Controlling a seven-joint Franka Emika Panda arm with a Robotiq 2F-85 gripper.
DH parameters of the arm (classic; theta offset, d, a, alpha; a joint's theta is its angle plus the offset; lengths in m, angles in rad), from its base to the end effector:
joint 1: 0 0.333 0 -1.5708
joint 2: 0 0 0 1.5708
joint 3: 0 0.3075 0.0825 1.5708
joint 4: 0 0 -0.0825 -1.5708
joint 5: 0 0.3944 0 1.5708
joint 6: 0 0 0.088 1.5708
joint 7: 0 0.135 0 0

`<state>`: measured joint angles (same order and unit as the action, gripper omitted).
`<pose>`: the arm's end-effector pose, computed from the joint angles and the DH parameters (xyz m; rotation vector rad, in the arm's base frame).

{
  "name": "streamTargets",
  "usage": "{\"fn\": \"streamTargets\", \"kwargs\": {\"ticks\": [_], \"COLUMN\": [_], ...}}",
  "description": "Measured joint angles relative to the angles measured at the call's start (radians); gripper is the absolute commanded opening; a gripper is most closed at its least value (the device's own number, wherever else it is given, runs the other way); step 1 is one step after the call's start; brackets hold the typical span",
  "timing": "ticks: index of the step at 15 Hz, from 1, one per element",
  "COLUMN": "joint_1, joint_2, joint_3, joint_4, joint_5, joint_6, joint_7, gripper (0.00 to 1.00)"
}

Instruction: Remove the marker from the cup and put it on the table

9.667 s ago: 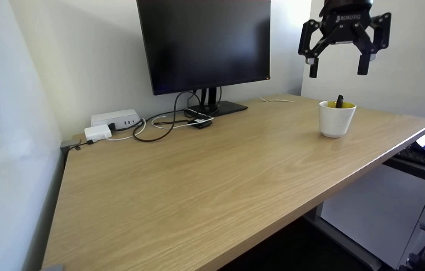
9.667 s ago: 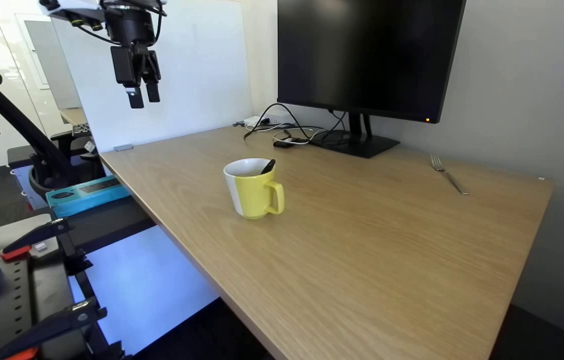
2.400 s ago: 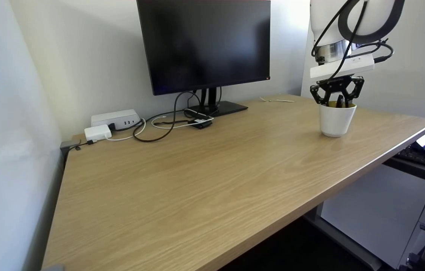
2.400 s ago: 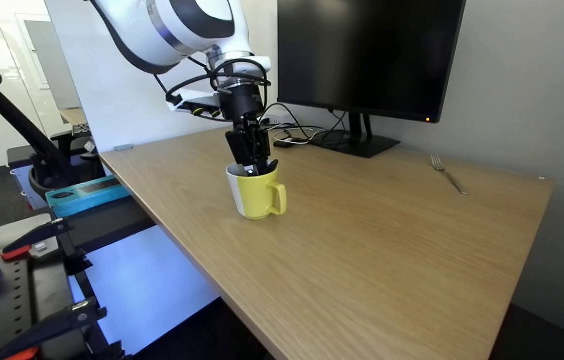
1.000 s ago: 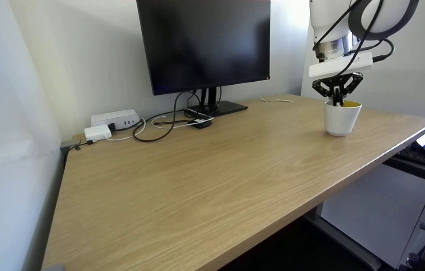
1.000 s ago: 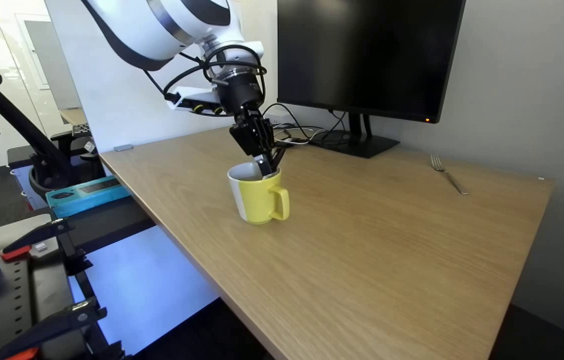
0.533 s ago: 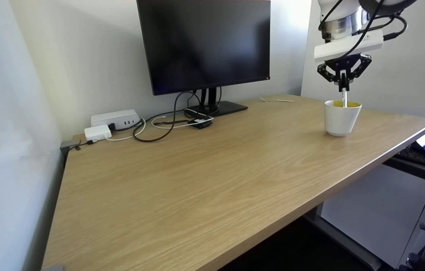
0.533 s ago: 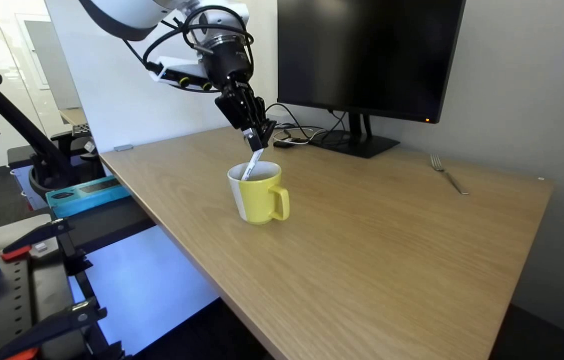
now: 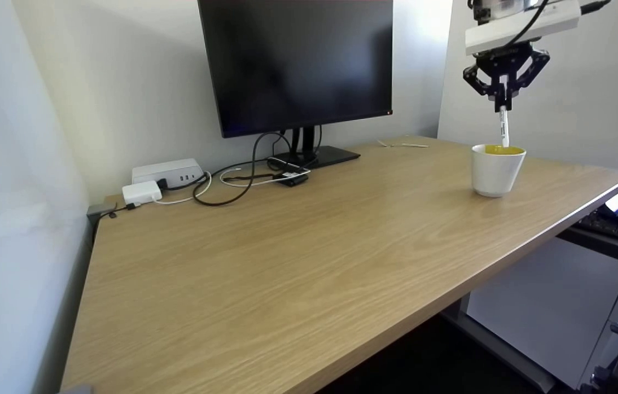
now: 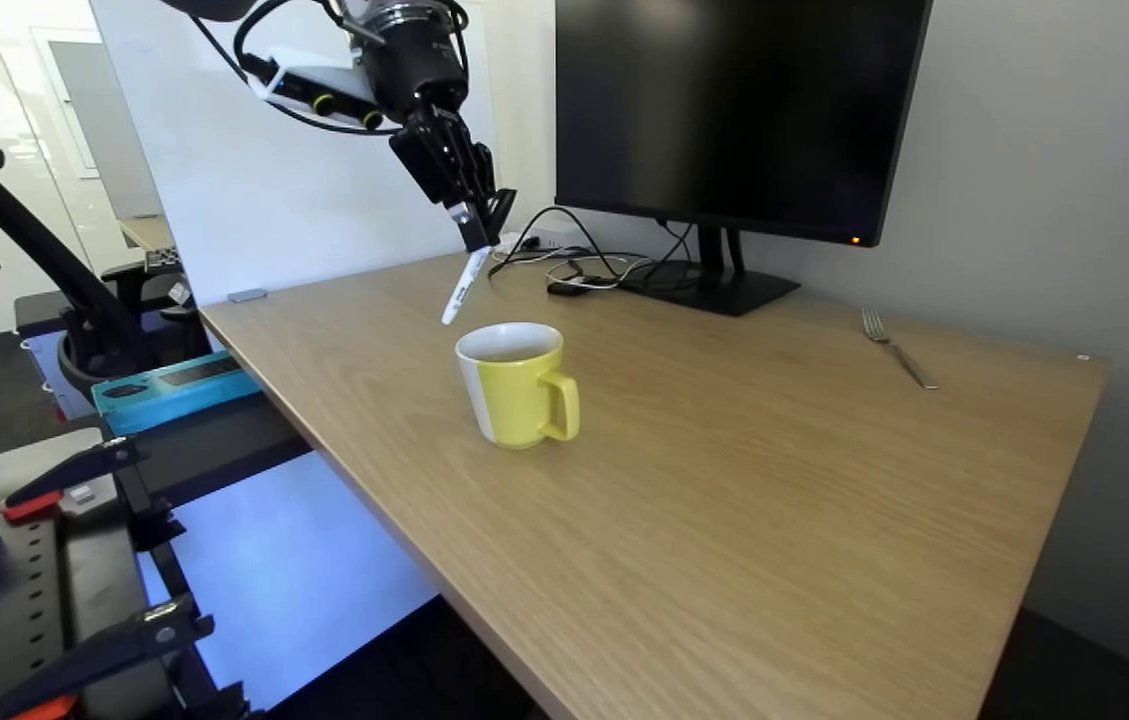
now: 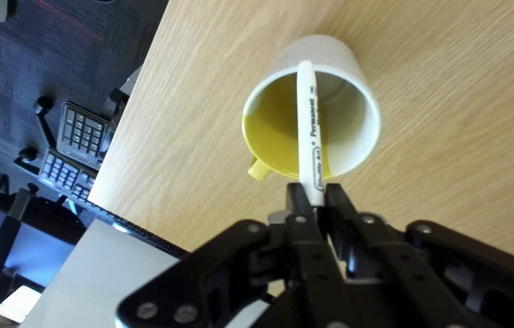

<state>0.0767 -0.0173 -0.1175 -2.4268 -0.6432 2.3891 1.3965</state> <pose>0.4905 -0.0367 0.2706 2.4629 -1.2757 0.3576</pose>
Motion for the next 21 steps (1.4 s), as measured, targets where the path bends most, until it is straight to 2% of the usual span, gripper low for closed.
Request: {"fn": "streamTargets", "kwargs": {"ticks": [4,9,16,21], "joint_1": [0.024,0.024,0.023,0.023], "joint_2": [-0.060,-0.096,-0.094,-0.007], "joint_3": [0.007,0.054,0.132,0.154], "joint_4": [-0.026,-0.040,-0.019,0.068], "joint_5": [0.160,0.324,0.420,0.462], "joint_6": [0.013,-0.006,-0.080,-0.145], "joint_7": [-0.284,-0.594,-0.842,-0.957], "gripper": [0.04,0.04,0.04,0.04]}}
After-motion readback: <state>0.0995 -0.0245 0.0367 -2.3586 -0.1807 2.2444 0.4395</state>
